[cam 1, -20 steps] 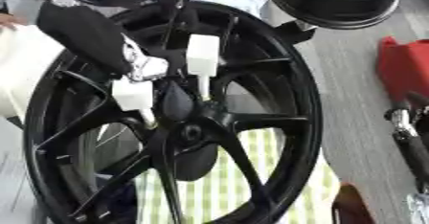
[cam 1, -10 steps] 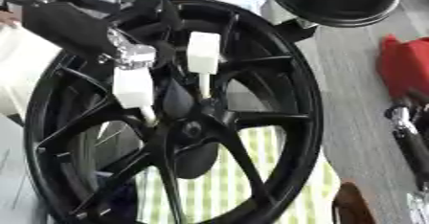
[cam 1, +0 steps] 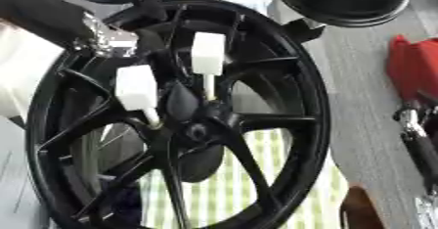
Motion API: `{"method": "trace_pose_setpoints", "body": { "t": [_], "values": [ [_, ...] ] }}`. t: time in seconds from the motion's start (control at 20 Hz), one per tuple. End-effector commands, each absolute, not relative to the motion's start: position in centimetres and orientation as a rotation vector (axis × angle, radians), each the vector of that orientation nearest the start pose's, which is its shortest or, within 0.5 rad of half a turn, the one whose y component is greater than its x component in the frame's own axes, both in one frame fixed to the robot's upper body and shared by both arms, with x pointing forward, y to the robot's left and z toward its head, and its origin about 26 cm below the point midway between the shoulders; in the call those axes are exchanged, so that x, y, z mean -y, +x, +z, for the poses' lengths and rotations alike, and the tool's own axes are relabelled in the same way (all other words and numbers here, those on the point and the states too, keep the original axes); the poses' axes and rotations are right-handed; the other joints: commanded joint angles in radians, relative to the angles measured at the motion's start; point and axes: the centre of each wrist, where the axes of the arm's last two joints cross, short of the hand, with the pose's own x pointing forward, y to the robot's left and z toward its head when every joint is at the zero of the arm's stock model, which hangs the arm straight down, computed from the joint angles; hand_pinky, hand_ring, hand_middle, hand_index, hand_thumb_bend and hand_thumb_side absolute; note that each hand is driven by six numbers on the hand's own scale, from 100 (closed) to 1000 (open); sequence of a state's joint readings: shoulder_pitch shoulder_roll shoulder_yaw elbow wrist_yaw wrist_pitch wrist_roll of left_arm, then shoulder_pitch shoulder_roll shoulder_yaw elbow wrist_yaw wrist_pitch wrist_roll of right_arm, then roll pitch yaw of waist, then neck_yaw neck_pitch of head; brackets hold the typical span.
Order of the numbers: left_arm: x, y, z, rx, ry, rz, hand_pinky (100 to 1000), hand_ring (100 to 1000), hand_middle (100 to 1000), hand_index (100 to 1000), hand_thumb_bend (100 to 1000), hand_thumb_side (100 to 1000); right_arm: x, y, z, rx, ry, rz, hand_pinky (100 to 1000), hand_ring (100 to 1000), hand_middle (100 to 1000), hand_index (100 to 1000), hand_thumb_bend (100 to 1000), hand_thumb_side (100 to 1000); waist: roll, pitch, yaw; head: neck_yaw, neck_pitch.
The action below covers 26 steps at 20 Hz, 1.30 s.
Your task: Pull the pin out of the wheel hub.
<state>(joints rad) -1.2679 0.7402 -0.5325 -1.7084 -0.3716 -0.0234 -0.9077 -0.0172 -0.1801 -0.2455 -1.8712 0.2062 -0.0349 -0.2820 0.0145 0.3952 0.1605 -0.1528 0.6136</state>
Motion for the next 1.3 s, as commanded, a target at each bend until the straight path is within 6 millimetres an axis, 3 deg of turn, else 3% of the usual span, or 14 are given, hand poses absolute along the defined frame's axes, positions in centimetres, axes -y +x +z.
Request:
{"method": "trace_pose_setpoints", "body": {
  "t": [0.05,0.25,0.4,0.5,0.6,0.8,1.3],
  "values": [
    [-15.8,32.9,41.6,-1.845,-1.011,2.693,958,864,803,914,338,569,33.6,26.5,9.9,1.938,-0.752,-0.114,742,637,547,863,100,657,0.001,-0.019,0.0,0.0,-0.003],
    [-15.8,33.2,41.3,-1.833,-1.011,2.712,957,869,806,920,356,504,33.7,26.5,9.9,1.934,-0.754,-0.118,741,636,546,862,100,660,0.001,-0.019,0.001,-0.001,-0.003],
    [-15.9,33.2,41.1,-1.83,-1.002,2.724,958,870,808,922,352,517,33.7,26.5,9.9,1.931,-0.756,-0.119,741,635,546,862,100,660,0.002,-0.019,0.002,0.0,-0.004],
    [-16.0,33.3,40.8,-1.823,-0.994,2.737,966,877,814,930,326,635,33.7,26.5,9.9,1.932,-0.757,-0.12,741,635,545,861,100,659,0.003,-0.019,0.001,0.0,-0.004],
    [-16.2,33.4,40.5,-1.813,-0.984,2.753,967,879,816,931,327,695,33.8,26.5,9.9,1.933,-0.758,-0.121,741,635,545,861,100,659,0.004,-0.019,0.002,0.0,-0.004],
    [-16.3,34.0,39.9,-1.788,-0.988,2.792,964,878,815,931,337,757,33.8,26.5,9.9,1.934,-0.758,-0.121,740,634,544,860,100,657,0.004,-0.019,0.001,0.002,-0.004],
    [-16.3,35.4,38.6,-1.748,-1.056,2.86,946,863,798,927,369,813,33.7,26.5,9.9,1.935,-0.754,-0.125,740,633,543,859,100,659,0.002,-0.017,-0.002,0.006,-0.001]
  ]
}}
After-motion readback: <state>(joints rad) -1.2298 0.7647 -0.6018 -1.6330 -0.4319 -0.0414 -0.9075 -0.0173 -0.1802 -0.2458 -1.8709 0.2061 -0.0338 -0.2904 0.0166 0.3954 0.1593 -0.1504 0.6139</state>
